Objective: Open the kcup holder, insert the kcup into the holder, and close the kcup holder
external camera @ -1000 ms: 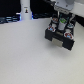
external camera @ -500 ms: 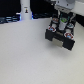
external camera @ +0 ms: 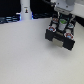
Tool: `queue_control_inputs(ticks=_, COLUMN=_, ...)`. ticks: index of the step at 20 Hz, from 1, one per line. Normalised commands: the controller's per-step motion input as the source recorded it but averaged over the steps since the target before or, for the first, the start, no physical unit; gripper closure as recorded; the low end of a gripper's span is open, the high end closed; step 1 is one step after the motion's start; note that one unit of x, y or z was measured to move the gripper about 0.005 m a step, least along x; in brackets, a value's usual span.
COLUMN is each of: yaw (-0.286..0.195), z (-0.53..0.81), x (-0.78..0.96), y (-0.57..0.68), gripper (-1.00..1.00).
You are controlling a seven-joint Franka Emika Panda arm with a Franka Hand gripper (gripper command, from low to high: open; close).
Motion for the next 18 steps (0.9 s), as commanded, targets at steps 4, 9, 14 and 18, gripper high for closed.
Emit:
queue_control_inputs(ticks=4, yaw=0.034, z=-0.24, x=-0.01, y=0.06, gripper=1.00)
queue_control_inputs(ticks=9, yaw=0.062, z=0.00, x=-0.01, y=0.08, gripper=-1.00)
queue_control_inputs(ticks=14, yaw=0.073, z=0.24, x=0.07, y=0.02, gripper=-1.00)
queue_control_inputs(ticks=18, yaw=0.078, z=0.33, x=0.09, y=-0.06, gripper=-1.00)
